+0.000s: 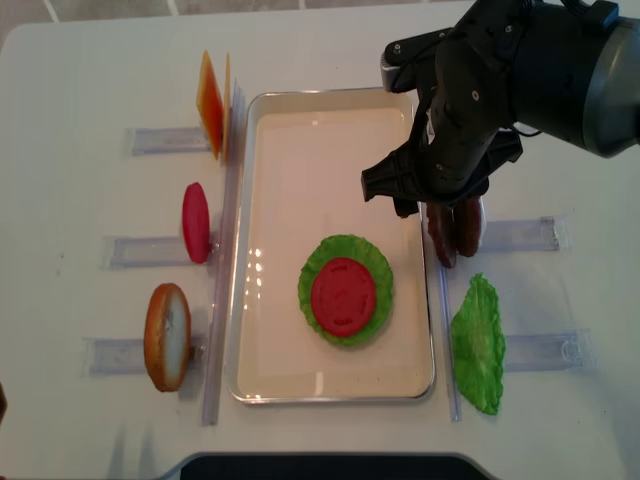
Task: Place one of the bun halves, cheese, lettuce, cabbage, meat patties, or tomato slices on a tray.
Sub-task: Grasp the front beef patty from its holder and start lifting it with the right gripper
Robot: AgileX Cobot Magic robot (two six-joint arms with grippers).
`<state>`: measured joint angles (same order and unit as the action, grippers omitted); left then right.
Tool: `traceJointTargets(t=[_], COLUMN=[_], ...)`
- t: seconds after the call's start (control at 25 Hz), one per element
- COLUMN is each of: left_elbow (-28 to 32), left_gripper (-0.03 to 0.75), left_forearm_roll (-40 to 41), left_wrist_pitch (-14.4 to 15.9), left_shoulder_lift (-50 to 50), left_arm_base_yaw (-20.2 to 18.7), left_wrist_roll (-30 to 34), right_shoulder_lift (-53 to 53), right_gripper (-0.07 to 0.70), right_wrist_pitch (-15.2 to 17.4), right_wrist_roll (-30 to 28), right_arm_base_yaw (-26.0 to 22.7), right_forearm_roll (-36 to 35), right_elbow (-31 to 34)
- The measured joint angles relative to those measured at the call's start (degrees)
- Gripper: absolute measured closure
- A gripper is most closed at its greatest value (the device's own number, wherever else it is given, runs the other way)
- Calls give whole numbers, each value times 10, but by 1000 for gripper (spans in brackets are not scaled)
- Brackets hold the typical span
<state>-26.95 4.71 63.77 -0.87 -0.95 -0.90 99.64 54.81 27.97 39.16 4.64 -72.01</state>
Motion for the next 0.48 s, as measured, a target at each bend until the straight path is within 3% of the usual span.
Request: traceJointTargets(t=[0.48], left_elbow=[0], left_gripper=[433], left_forearm_roll=[0], left_wrist_pitch=[0], left_shoulder_lift=[0], left_arm_base_yaw=[0], left_wrist_roll=[0], right_shoulder_lift=[5], right_gripper=[192], right_wrist_pitch=[15], right_wrist_roll=[-4], right_arm_base_yaw=[-20], right_forearm_roll=[29], right_elbow=[0])
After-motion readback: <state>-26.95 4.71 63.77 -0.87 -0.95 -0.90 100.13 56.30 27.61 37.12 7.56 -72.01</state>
